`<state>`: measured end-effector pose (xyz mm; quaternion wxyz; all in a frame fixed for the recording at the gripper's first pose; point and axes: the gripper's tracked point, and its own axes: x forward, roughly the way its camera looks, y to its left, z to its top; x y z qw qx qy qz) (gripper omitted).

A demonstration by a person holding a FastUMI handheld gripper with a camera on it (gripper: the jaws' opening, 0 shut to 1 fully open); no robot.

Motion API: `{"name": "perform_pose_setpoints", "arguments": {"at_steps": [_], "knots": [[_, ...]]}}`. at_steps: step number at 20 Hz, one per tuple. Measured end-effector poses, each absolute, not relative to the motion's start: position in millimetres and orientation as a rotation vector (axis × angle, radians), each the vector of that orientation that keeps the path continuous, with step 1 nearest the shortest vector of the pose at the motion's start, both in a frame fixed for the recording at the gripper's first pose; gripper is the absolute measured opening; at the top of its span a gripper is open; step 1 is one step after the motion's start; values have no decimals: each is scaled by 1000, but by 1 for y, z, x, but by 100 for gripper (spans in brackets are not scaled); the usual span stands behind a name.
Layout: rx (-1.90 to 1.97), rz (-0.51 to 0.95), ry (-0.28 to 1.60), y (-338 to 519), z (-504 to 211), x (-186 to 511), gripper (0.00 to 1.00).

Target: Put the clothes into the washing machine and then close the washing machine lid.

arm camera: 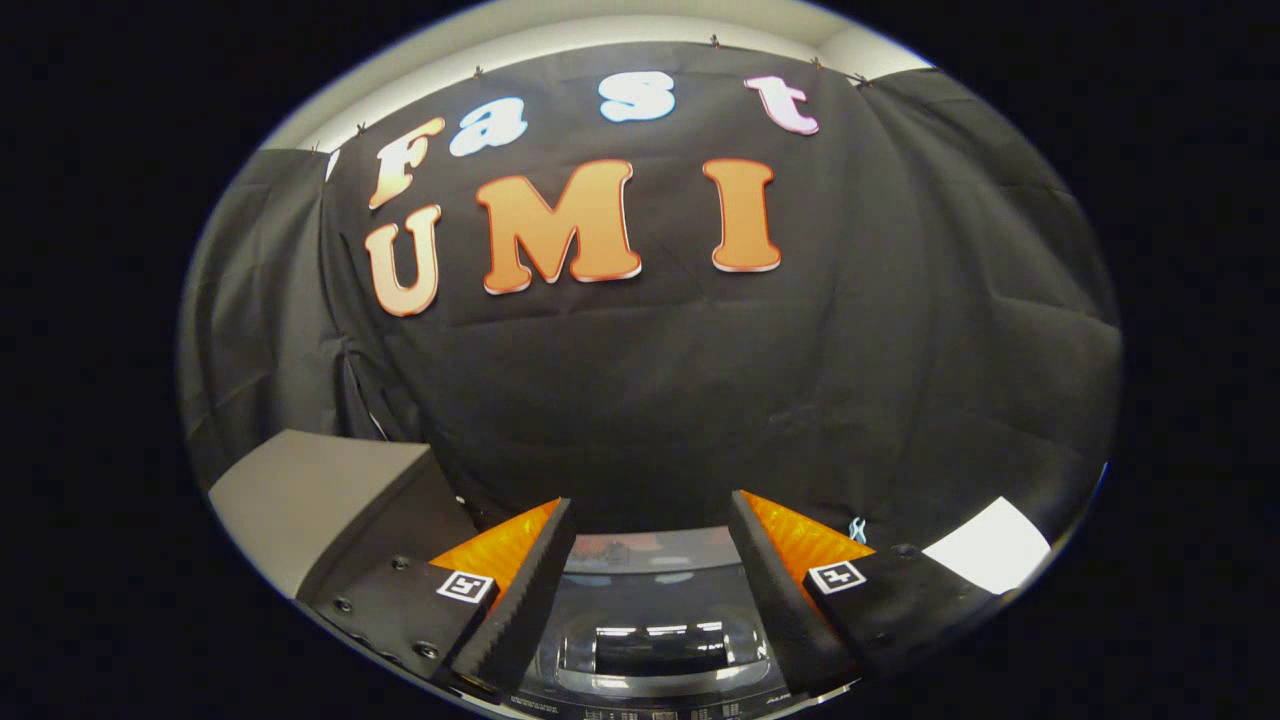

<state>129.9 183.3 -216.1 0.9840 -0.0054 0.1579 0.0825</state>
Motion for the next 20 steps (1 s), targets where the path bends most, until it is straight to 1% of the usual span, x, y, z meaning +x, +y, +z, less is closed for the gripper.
{"name": "perform_pose_setpoints", "arguments": {"at_steps": [4, 10, 20], "knots": [[-29, 155, 222, 164, -163, 118, 99], [11, 134, 128, 128, -100, 94, 99], [-2, 85, 58, 63, -50, 62, 99]]}}
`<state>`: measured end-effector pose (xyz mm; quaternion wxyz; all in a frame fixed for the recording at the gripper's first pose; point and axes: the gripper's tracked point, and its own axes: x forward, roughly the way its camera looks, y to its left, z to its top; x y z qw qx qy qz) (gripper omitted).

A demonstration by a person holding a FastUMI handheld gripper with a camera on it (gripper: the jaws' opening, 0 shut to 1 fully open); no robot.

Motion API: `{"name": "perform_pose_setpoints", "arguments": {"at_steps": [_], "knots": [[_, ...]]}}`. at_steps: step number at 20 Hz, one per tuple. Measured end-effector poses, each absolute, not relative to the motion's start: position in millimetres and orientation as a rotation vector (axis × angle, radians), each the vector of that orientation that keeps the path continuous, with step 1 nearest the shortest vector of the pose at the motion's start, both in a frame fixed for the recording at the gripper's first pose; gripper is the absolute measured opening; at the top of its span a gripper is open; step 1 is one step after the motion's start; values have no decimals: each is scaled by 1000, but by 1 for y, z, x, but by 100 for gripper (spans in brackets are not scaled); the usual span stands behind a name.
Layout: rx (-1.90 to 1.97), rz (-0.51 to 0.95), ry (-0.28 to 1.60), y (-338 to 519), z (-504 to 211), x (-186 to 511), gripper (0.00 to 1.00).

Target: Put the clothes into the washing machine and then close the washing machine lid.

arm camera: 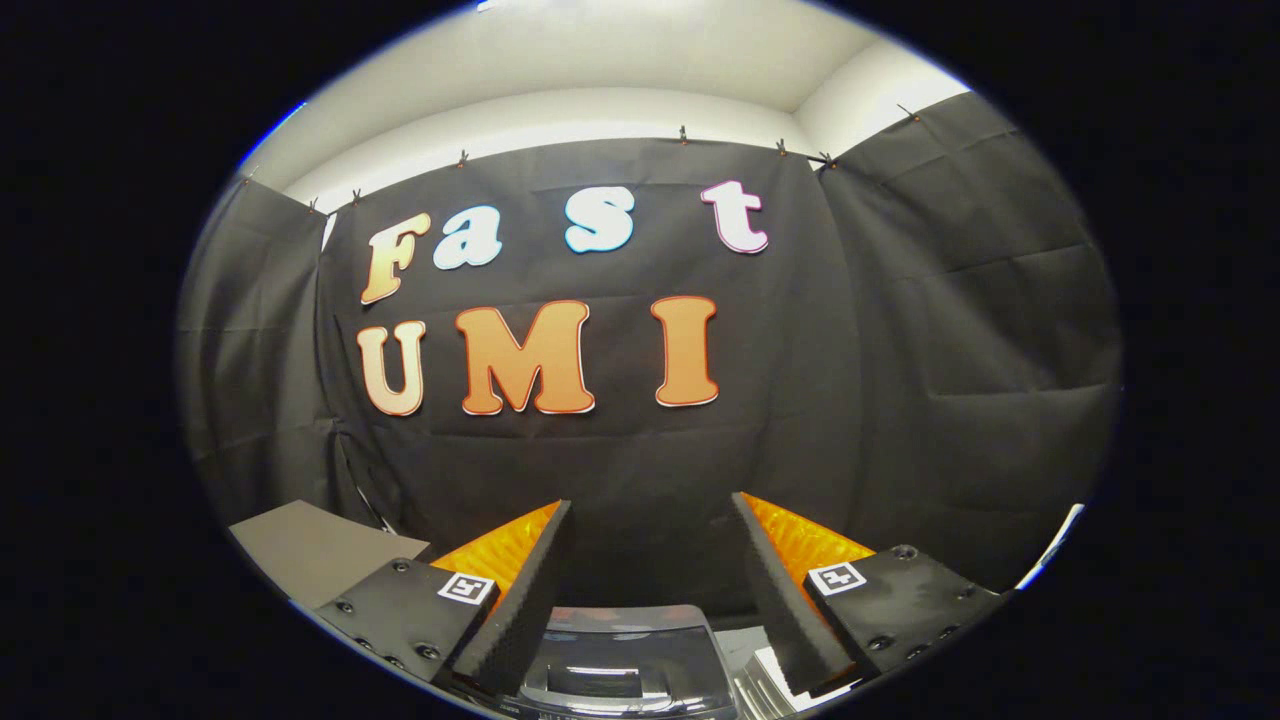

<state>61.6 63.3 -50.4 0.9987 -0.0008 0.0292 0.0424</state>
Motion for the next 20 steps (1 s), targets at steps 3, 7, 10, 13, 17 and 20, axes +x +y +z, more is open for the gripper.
{"name": "perform_pose_setpoints", "arguments": {"at_steps": [3, 7, 10, 13, 17, 20], "knots": [[25, 59, 45, 49, -46, 53, 99], [49, 34, 26, 26, -43, 48, 98], [56, 43, 29, 15, -46, 46, 98], [39, 44, 19, 7, -44, 45, 98], [57, 35, 17, 2, -43, 42, 98], [58, 25, 19, -3, -42, 39, 98]]}}
